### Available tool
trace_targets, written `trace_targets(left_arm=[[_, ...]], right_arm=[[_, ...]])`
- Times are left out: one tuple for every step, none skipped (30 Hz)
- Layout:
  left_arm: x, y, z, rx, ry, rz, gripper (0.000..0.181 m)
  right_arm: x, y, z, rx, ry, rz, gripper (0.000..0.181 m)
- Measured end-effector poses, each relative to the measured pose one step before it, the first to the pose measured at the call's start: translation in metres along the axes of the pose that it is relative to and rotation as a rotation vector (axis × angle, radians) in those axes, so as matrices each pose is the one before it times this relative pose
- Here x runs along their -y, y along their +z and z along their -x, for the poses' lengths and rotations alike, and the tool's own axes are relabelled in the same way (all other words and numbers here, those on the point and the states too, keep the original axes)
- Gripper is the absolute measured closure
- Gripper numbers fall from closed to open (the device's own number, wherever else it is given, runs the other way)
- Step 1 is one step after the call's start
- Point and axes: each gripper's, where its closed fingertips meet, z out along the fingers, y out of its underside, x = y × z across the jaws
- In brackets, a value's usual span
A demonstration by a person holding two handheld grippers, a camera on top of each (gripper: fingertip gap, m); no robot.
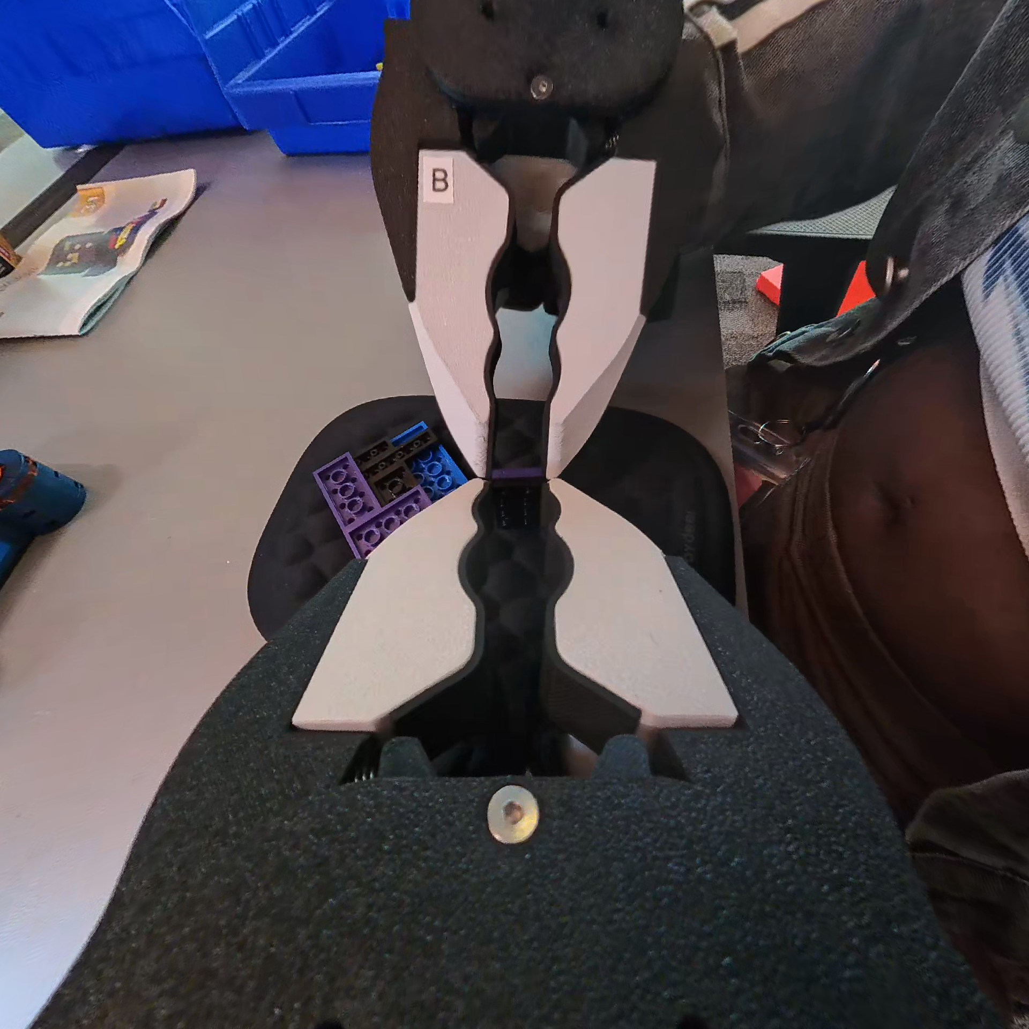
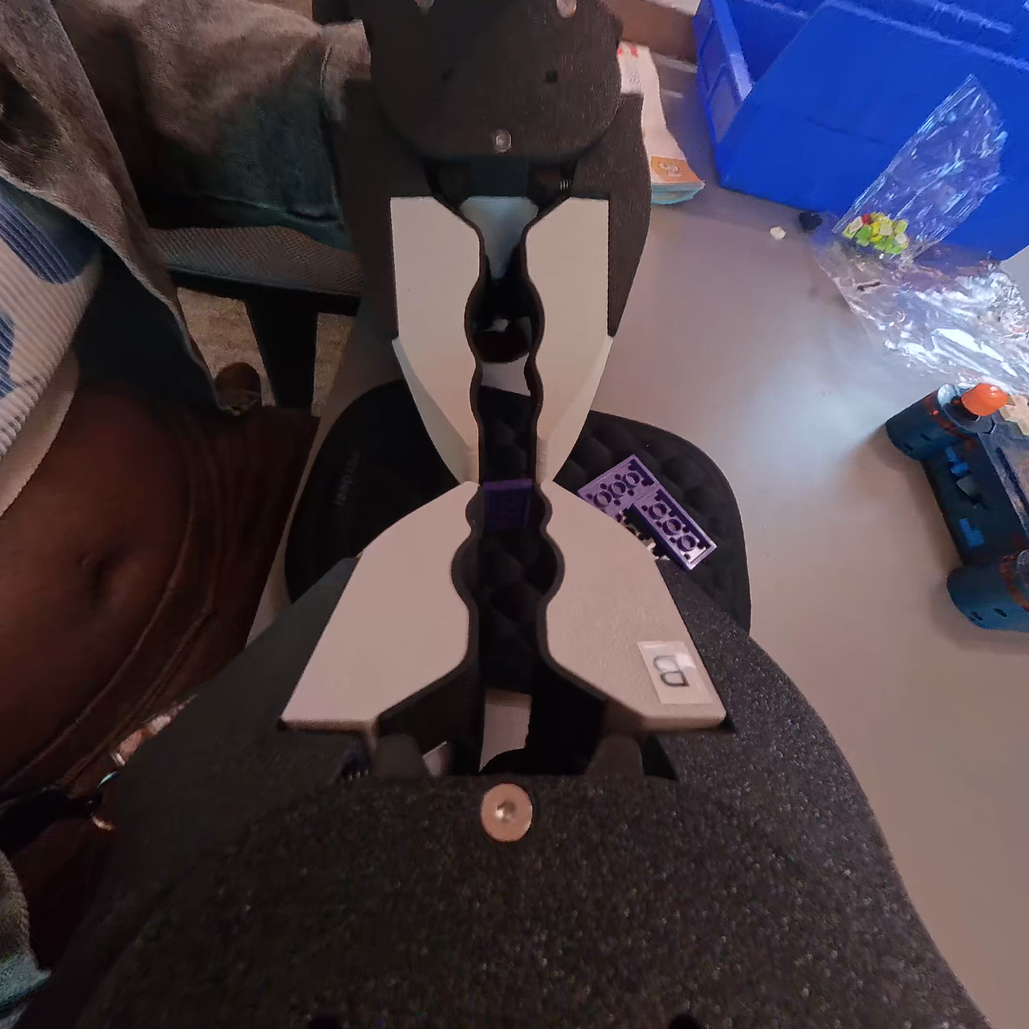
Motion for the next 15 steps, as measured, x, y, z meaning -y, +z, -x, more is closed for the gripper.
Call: trace_targets(left_arm=[[-0.00004, 0.00016, 0.00021, -0.0032, -0.0007, 0.0015, 0.165], [-0.00051, 0.00072, 0.00018, -0.0014, -0.0067, 0.01, 0.165], [0.00004, 0.00091, 0.00036, 0.003, 0.0012, 0.0122, 0.165], [0.00021, 0.0009, -0.00012, 0.0028, 0.0135, 0.0156, 0.165], [-0.00005, 0.00095, -0.00039, -0.0004, 0.008, 0.0159, 0.165], [0.00017, 0.00123, -0.00011, -0.0021, 0.003, 0.0072, 0.165], [0.0009, 0.00097, 0.00013, -0.0032, -0.0048, -0.0024, 0.166], [0.00022, 0.00116, 0.00009, -0.0029, -0.0048, 0.0031, 0.165], [-0.00034, 0.00127, -0.00021, 0.0005, 0.0053, 0.0094, 0.165], [0.00004, 0.00102, 0.00003, -0.0001, -0.0021, 0.0057, 0.165], [-0.00011, 0.00088, -0.00003, -0.0029, -0.0046, 0.0025, 0.166], [-0.00035, 0.00071, -0.0002, -0.0028, -0.0021, 0.0005, 0.165], [-0.00066, 0.00052, -0.00004, -0.0003, 0.0019, 0.0022, 0.165], [-0.00052, 0.00036, -0.00018, 0.0001, -0.0014, -0.0039, 0.165], [0.00014, -0.00023, -0.00013, -0.0013, -0.0071, -0.0131, 0.165]], right_arm=[[-0.00302, 0.00024, 0.00019, 0.003, -0.0046, 0.0272, 0.165], [0.00018, -0.00032, 0.00001, -0.0025, -0.0112, 0.015, 0.166], [0.00142, -0.00086, -0.0004, -0.0041, -0.0128, 0.0138, 0.166], [0.00066, -0.0006, 0.00027, 0.0052, -0.0039, 0.0248, 0.166], [-0.00199, -0.00014, 0.00039, 0.0081, -0.0053, 0.043, 0.166], [-0.00181, -0.00044, 0.00014, 0.0066, -0.0019, 0.0392, 0.166], [-0.0015, -0.00064, -0.00014, 0.0079, 0.0021, 0.0334, 0.166], [-0.00164, -0.0005, -0.00021, 0.0055, -0.0029, 0.0289, 0.166], [-0.00187, 0.00022, 0.00017, 0.0025, -0.0064, 0.027, 0.166], [-0.00161, 0.00006, 0.0001, 0.0011, -0.0068, 0.021, 0.166], [-0.00133, 0.00008, 0.0001, 0.0026, -0.0019, 0.0164, 0.166], [-0.00103, 0.00029, 0.00014, 0.0022, 0.0012, 0.015, 0.166], [-0.0011, 0.0008, 0.00014, -0.0001, 0.0018, 0.0151, 0.166], [-0.00111, 0.00079, 0.00031, -0.0014, -0.0045, 0.0144, 0.166], [-0.00017, 0.00006, 0.00008, -0.0017, -0.0096, 0.0065, 0.166]])
